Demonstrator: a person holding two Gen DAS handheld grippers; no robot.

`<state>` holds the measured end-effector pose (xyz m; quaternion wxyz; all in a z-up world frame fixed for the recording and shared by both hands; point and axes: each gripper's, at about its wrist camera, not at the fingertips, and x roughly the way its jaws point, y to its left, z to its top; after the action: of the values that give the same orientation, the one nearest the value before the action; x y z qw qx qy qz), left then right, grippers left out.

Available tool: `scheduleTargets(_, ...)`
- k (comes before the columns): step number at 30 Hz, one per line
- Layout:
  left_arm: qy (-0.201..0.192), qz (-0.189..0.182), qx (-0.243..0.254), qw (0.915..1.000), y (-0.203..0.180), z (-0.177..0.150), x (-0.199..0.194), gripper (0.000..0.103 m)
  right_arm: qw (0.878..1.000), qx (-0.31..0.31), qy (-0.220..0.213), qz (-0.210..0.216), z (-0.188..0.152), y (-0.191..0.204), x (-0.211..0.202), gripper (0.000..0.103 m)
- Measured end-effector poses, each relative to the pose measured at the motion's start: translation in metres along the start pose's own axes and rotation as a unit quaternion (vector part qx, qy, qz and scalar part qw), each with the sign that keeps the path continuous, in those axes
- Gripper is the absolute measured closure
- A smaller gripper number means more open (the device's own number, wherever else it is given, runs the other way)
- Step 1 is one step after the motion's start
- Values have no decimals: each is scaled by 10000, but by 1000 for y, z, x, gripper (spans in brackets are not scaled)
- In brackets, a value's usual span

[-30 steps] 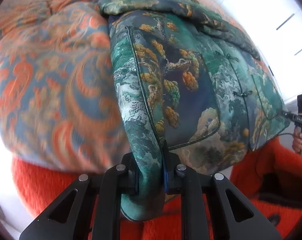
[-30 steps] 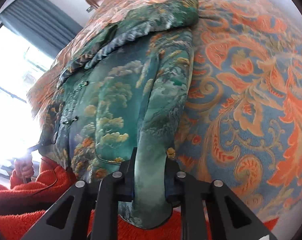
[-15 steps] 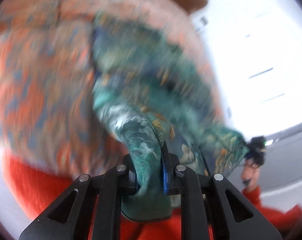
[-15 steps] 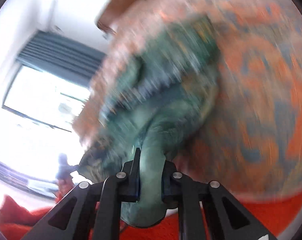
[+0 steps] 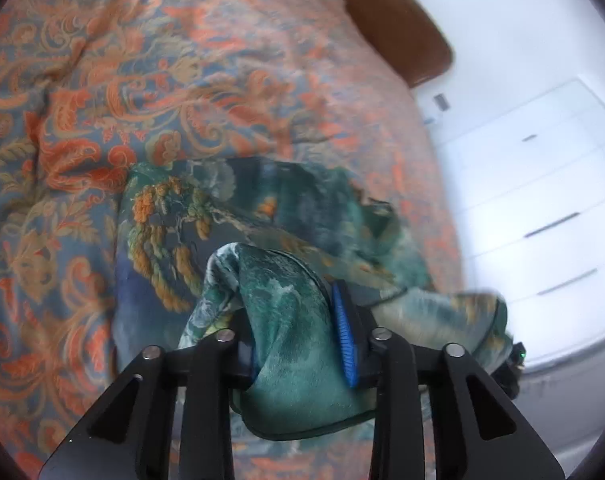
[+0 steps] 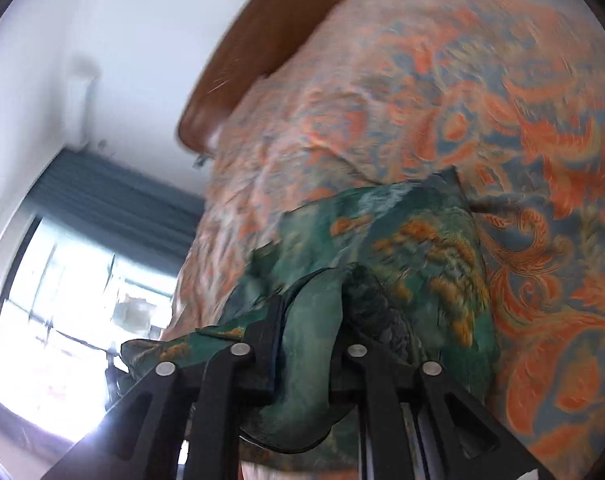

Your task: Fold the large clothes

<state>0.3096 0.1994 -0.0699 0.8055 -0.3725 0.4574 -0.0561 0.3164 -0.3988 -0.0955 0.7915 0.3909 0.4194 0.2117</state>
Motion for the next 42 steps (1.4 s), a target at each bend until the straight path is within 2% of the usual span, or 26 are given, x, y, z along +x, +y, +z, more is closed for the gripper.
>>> scheduleTargets(1, 61, 66, -96, 9999, 1, 3, 8, 66, 9996, 282, -57, -24, 2, -9, 11, 80)
scheduleTargets(2, 97, 49, -143, 9998, 2, 1, 4, 62, 9988, 481, -58, -3, 2, -15, 17, 71)
scheduleTargets(3, 106, -8, -177, 9998, 1, 3, 4, 57, 9974, 718, -48, 46, 3, -20, 24, 54)
scheduleTargets(5, 36, -118, -104, 9999, -6, 5, -5, 46, 9905, 1327, -237, 268, 4, -36, 23, 34)
scheduleTargets(7, -68, -231, -19, 9997, -10, 10, -17, 29, 9823, 1728, -505, 508, 11, -44, 16, 32)
scheduleTargets(9, -413, -190, 75, 9989, -12, 17, -39, 15, 9808, 1745, -636, 602, 19, -42, 8, 32)
scheduleTargets(10, -568, -186, 111, 9982, -11, 19, -51, 10, 9818, 1638, -746, 602, 23, -39, -1, 32)
scheduleTargets(13, -704, -123, 218, 9972, -2, 23, -70, 9, 9876, 1201, -885, 491, 28, -27, -19, 31)
scheduleTargets(15, -666, 51, 406, 9969, 5, 20, -71, 9, 9938, 723, -815, 218, 25, -17, -28, 31)
scheduleTargets(18, -386, 386, 857, 9948, 10, 9, -57, 9, 9964, -377, -464, -600, 17, 2, -28, 31)
scheduleTargets(20, -133, 685, 1178, 9906, 7, 0, -38, 9, 9857, -1205, -173, -1166, 6, 16, -22, 31)
scheduleTargets(22, -91, 1020, 1469, 9838, 0, -5, -18, 9, 9716, -1813, 89, -1520, -1, 29, -8, 31)
scheduleTargets(26, -147, 1403, 1624, 9766, -14, 2, 21, 10, 9529, -2319, 305, -1932, 0, 45, 23, 31)
scheduleTargets(29, -105, 1575, 1612, 9742, -18, 14, 48, 19, 9464, -2223, 342, -2317, 13, 41, 56, 31)
scheduleTargets(30, -51, 1639, 1618, 9731, -19, 17, 56, 37, 9481, -2089, 340, -2373, 19, 36, 65, 31)
scheduleTargets(31, 4, 1733, 1638, 9711, -20, 18, 61, 75, 9498, -1942, 367, -2423, 23, 31, 74, 31)
scheduleTargets(32, 55, 1856, 1711, 9676, -20, 17, 65, 90, 9507, -1844, 370, -2466, 25, 28, 80, 32)
scheduleTargets(33, 31, 1954, 1773, 9646, -21, 16, 66, 92, 9534, -1719, 388, -2447, 27, 23, 87, 50)
scheduleTargets(34, -170, 2056, 1873, 9604, -23, 12, 60, 94, 9540, -1690, 425, -2438, 27, 22, 89, 70)
scheduleTargets(35, -283, 2052, 1929, 9591, -26, 9, 53, 95, 9497, -1764, 474, -2542, 25, 22, 91, 88)
scheduleTargets(39, -929, 1924, 2035, 9555, -43, 5, 9, 96, 9239, -2579, -8, -2827, 11, 53, 73, 92)
scheduleTargets(41, -1292, 1913, 2147, 9490, -59, 11, -6, 96, 9154, -2826, -402, -2839, 13, 73, 58, 92)
scheduleTargets(42, -1527, 2006, 2238, 9415, -68, 14, -10, 96, 9137, -2904, -599, -2778, 18, 85, 52, 92)
